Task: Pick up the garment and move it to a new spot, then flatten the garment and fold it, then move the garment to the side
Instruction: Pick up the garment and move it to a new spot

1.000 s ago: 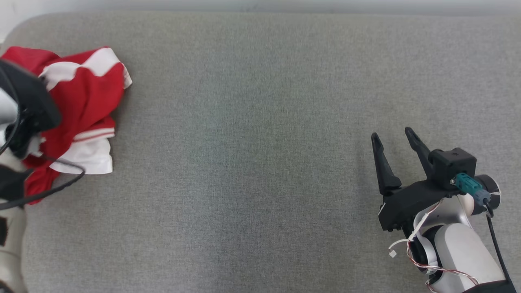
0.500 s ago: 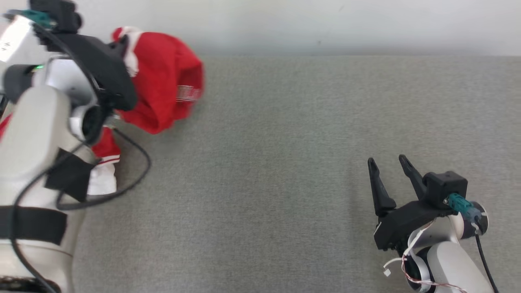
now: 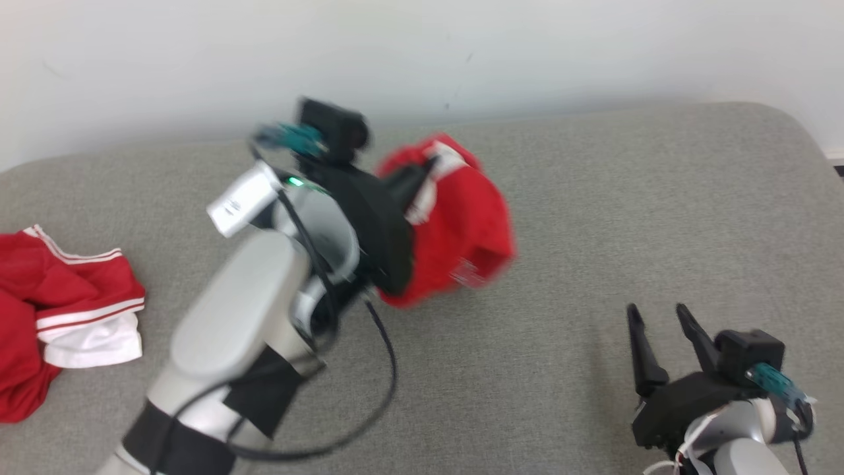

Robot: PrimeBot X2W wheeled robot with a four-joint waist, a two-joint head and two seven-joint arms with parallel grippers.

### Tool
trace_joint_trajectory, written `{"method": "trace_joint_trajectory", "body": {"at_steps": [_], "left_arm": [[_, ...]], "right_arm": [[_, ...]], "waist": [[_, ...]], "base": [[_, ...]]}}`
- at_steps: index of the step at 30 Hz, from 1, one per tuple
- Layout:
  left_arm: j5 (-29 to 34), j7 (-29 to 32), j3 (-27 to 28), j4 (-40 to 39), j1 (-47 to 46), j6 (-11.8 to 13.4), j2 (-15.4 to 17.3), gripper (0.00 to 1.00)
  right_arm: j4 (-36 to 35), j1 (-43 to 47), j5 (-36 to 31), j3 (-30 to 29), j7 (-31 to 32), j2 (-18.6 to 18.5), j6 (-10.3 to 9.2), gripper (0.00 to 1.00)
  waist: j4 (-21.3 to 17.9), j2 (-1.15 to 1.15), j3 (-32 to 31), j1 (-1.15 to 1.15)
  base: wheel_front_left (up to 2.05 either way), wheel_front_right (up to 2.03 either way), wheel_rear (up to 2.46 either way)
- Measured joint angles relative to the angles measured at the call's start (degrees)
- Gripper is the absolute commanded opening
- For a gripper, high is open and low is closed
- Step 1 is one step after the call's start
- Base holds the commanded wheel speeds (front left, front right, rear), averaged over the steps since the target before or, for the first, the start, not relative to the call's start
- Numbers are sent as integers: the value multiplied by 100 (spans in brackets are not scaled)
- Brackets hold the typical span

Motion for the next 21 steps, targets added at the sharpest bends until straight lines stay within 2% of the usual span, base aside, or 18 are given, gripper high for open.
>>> {"method": "trace_joint_trajectory", "body": {"at_steps": [8,11,14,17,21], "left_arm": [[-192,-102,-531,-850,632,0,-67,0],[-165,-102,-654,-881,978,0,-70,0],[214,-103,-934,-641,1239,8,24,0],[593,-153,-1109,-335,1319,40,297,0],[946,-153,-1238,108,1347,84,835,0]], "right_arm": [[-97,180,67,-165,-98,-29,-43,100],[-148,187,76,-156,-104,-20,-44,100],[-179,171,76,-113,-104,-3,-44,100],[-205,157,76,-80,-105,1,-44,100],[-238,147,76,-56,-105,2,-44,100]], "waist": [[-58,0,-77,0],[-35,0,-47,0],[-24,1,12,1],[-18,1,63,1],[-27,1,128,1]], "base": [[0,0,0],[0,0,0],[0,0,0],[0,0,0],[0,0,0]]}}
